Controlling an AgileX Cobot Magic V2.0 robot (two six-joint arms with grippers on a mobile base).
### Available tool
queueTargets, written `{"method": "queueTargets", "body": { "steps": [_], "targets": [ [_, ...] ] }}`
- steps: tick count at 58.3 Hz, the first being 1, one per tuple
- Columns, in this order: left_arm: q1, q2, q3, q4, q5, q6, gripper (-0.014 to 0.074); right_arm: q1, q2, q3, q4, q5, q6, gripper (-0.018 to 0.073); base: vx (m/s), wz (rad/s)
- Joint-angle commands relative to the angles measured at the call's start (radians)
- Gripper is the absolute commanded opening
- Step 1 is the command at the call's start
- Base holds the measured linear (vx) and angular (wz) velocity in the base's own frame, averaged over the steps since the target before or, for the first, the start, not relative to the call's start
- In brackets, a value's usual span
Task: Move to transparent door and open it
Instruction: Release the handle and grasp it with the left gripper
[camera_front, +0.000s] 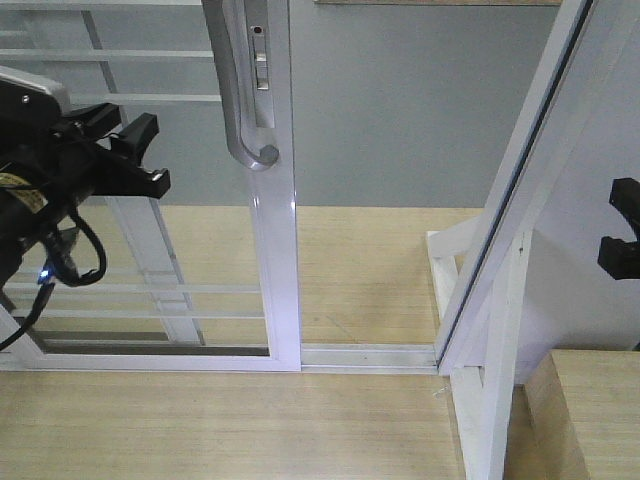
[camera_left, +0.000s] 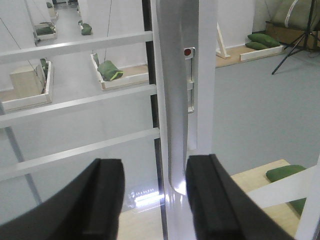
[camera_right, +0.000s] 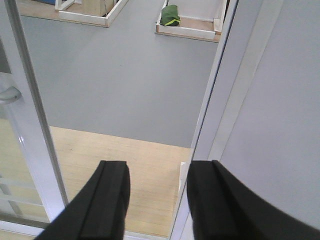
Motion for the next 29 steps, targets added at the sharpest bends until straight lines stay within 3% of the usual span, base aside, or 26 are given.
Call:
{"method": "queueTargets", "body": {
  "steps": [1, 7, 29],
  "targets": [
    [-0.005, 0.036, -0.09, -0.014, -0.102, -0.01, 0.0508, -0.005, -0.004, -0.028, -0.014, -0.057, -0.002, 0.0367, 0.0, 0.0],
    [-0.005, 0.1, -0.174, -0.013, -0.102, -0.01, 0.0546, -0.005, -0.004, -0.028, -0.014, -0.056, -0.002, 0.0367, 0.0, 0.0],
    [-0.005, 0.306, -0.485, -0.021, -0.084, -0.01, 0.0545, -0.005, -0.004, -0.028, -0.014, -0.052, -0.002, 0.0367, 0.0, 0.0]
  ]
}}
